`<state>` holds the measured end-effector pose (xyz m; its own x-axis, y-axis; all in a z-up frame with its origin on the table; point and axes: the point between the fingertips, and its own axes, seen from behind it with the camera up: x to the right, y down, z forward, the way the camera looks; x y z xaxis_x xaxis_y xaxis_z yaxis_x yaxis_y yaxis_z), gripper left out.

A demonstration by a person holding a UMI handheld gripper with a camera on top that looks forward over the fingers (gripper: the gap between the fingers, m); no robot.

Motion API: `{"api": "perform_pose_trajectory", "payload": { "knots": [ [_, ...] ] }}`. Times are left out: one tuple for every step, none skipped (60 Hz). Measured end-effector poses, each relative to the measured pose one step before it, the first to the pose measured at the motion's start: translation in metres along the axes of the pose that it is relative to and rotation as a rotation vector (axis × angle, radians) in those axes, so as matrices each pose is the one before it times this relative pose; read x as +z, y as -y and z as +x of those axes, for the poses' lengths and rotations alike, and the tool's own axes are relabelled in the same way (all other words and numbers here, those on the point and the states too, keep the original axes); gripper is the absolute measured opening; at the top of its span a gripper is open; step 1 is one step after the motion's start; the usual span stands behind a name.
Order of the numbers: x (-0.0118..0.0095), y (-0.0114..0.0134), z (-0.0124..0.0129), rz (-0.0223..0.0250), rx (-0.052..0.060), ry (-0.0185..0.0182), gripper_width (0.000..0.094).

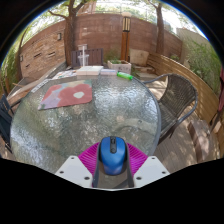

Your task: Arrange mouse

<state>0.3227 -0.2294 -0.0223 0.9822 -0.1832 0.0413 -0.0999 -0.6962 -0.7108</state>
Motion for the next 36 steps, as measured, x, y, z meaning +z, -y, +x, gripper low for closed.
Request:
{"api": "perform_pose_trajectory", "payload": {
  "knots": [
    [-0.00974,0.00263,-0.00037,-0.00474,-0.002,-0.00144,0.0398],
    [0.00565,0.00127,0.0006,-0.00213,-0.0004,-0.00193,0.0388],
    [0.00142,-0.00002,-0.00039,-0.00418,0.001,-0.00108,0.0378],
    [0.00061,0.00011,-0.00006,-0.00486,0.0018,-0.00048,0.0372],
    [0.00035,0.0,-0.0003,-0.00363,0.0049,0.00002,0.0367],
    [0.00027,-0.00007,-0.00003,-0.00395,0.0034,0.00064,0.0357],
    [0.00022,-0.00005,0.00006,-0.00365,0.0034,-0.00004,0.0357],
    [0.00009,-0.00056,0.00012,-0.00551,0.0017,-0.00089,0.0358],
    [-0.00535,-0.0007,0.00127,-0.00286,-0.0005,-0.00217,0.0345],
    [-0.00078,0.00039,0.00125,-0.00252,0.0012,-0.00543,0.0345],
    [-0.00098,0.001,0.00103,0.0007,0.0009,-0.00586,0.0345],
    [-0.00176,0.00128,0.00093,0.00169,-0.0013,-0.00502,0.0345],
    [-0.00157,0.00173,0.00059,0.00198,-0.0027,-0.00453,0.0346],
    [-0.00222,0.00248,0.00084,0.00335,-0.0026,-0.00683,0.0345],
    [-0.00123,0.00535,0.00291,0.0058,-0.0003,-0.00853,0.0345],
    [-0.00533,0.00424,0.00082,0.01106,0.0014,-0.01134,0.0346],
    [-0.00353,0.00428,0.00063,0.0097,0.0005,-0.00785,0.0346],
    [-0.00377,0.00507,0.00054,0.0087,-0.0002,-0.00643,0.0345],
    [-0.00409,0.00558,0.00124,0.00778,0.0007,-0.00894,0.0346],
    [-0.00442,0.00699,0.00244,0.0106,0.0043,-0.01336,0.0346],
    [-0.00267,0.01201,0.00328,0.00866,0.0039,-0.01056,0.0345],
    [-0.00426,0.00913,0.00054,0.01288,0.0043,-0.00713,0.0346],
    [-0.00293,0.00896,-0.00062,0.0156,0.0035,-0.00347,0.0345],
    [-0.00374,0.01118,-0.00031,0.01893,0.0063,-0.00307,0.0346],
    [-0.00325,0.01231,0.00013,0.02197,0.0068,-0.00517,0.0345],
    [-0.00249,0.01258,-0.00004,0.0215,0.0051,-0.00631,0.0346],
    [-0.00205,0.01195,-0.00064,0.01977,0.0026,-0.00473,0.0346],
    [-0.00139,0.01249,-0.00163,0.01884,0.0013,-0.00192,0.0346],
    [-0.00249,0.01677,-0.00045,0.01589,0.0029,0.00055,0.0346],
    [-0.00119,0.01334,-0.00429,0.01846,0.0028,0.00222,0.0345],
    [-0.00051,0.01297,-0.00381,0.02095,0.0035,0.00339,0.0345],
    [-0.00025,0.01237,-0.00472,0.0194,0.0021,0.00531,0.0344],
    [0.00044,0.01222,-0.00499,0.01792,0.0,0.00578,0.0345],
    [0.00085,0.01222,-0.0054,0.0171,-0.0026,0.00684,0.0345],
    [0.00196,0.01588,-0.00137,0.01205,-0.0047,0.00809,0.0345],
    [0.00199,0.0115,-0.00687,0.01617,-0.0039,0.01,0.0344]
  ]
}}
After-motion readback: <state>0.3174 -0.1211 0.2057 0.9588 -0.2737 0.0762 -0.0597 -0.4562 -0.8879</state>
